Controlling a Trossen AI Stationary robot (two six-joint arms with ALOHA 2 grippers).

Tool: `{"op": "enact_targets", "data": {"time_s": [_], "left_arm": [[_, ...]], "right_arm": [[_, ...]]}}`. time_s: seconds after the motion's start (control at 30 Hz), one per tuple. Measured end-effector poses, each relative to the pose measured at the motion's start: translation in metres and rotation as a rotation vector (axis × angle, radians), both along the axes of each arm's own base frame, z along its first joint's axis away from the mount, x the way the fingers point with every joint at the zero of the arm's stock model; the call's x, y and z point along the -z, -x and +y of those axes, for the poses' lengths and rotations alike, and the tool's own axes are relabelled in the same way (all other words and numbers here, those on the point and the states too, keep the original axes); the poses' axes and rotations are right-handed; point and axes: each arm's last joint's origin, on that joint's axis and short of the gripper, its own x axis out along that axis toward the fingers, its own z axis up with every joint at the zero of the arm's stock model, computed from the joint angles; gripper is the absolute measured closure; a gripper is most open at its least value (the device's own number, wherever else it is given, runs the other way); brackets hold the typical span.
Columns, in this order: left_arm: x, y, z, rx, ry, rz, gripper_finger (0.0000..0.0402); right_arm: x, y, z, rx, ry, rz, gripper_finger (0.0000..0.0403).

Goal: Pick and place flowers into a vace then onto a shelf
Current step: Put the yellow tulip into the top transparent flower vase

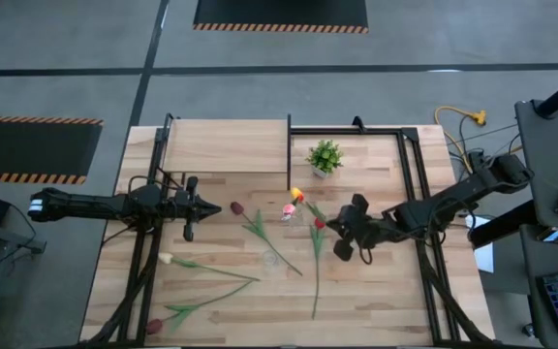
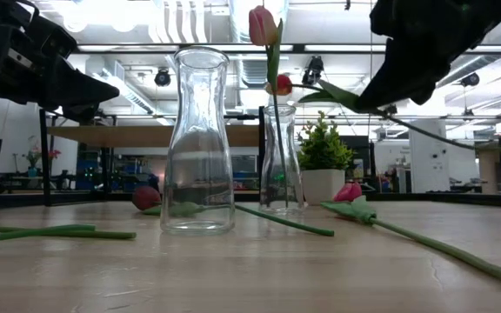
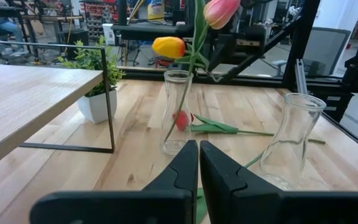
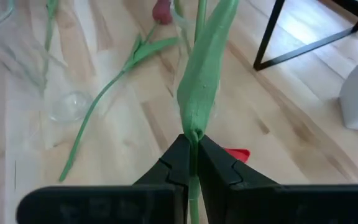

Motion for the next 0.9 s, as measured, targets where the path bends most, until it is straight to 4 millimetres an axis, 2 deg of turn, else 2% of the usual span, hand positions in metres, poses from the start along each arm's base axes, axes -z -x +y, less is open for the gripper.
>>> {"op": "enact_targets", "data": {"time_s": [0.23, 0.43, 0.9], "left_arm": [[0.000, 0.000, 0.000, 0.000, 0.000, 0.000, 0.0402], [0.000, 0.000, 0.000, 0.000, 0.000, 0.000, 0.0402], [0.000, 0.000, 0.000, 0.000, 0.000, 0.000, 0.0402]], "right_arm": [[0.013, 0.005, -0.001, -0.004, -0.012, -0.030, 0.0390], [0.017, 0.005, -0.001, -0.011, -0.021, -0.073, 0.0390], [0.009, -0.001, 0.001, -0.095, 0.041, -0.199, 0.0390]]}}
